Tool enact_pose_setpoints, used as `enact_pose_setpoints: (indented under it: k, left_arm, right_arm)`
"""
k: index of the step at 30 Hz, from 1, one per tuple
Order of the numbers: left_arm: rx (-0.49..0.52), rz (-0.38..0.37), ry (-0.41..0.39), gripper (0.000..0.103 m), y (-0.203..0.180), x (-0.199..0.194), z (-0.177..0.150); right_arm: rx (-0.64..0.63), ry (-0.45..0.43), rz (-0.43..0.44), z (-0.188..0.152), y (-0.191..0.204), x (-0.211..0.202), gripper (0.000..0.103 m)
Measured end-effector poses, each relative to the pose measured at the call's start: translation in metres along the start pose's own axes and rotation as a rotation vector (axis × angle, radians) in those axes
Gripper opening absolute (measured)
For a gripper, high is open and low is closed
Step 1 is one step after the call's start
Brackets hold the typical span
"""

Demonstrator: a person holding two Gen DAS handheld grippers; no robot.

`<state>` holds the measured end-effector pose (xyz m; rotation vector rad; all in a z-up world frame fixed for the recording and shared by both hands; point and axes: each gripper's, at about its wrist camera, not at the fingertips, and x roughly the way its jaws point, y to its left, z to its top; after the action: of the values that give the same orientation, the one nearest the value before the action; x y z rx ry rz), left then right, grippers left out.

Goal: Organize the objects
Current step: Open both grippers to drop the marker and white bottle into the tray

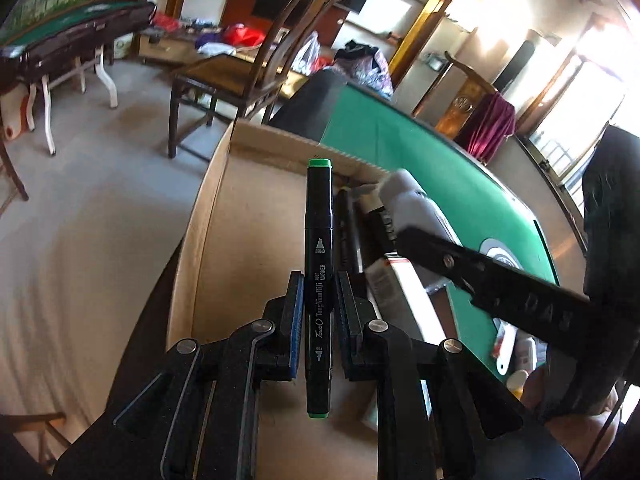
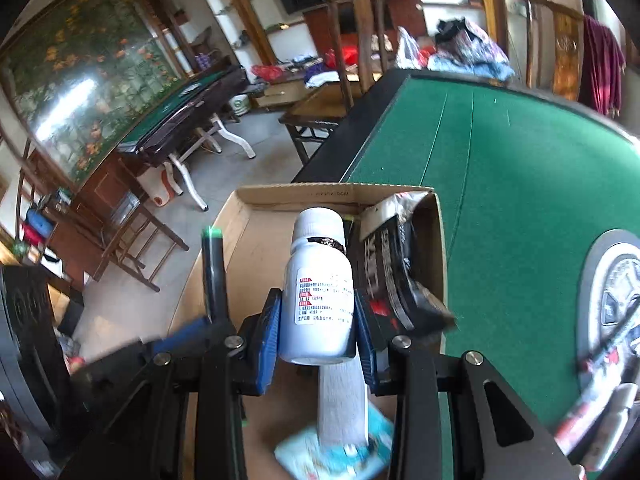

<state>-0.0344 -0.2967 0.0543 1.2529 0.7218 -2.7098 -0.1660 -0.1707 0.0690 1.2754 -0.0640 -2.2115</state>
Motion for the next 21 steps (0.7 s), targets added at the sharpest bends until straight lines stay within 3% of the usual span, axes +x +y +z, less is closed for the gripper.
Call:
enact_pose_setpoints:
  k: [13,21]
  left_arm:
    - [-0.021,0.014,0.062,0.014,0.006,0.015,0.001]
    - [-0.03,0.03,0.077,0.014,0.008,0.019,0.004]
  right_arm:
    - [0.026,0.079,-0.033,0.02,0.006,0.057,0.034]
    - [0.009,0.073,-0.036,0.022,0.01,0.059,0.034]
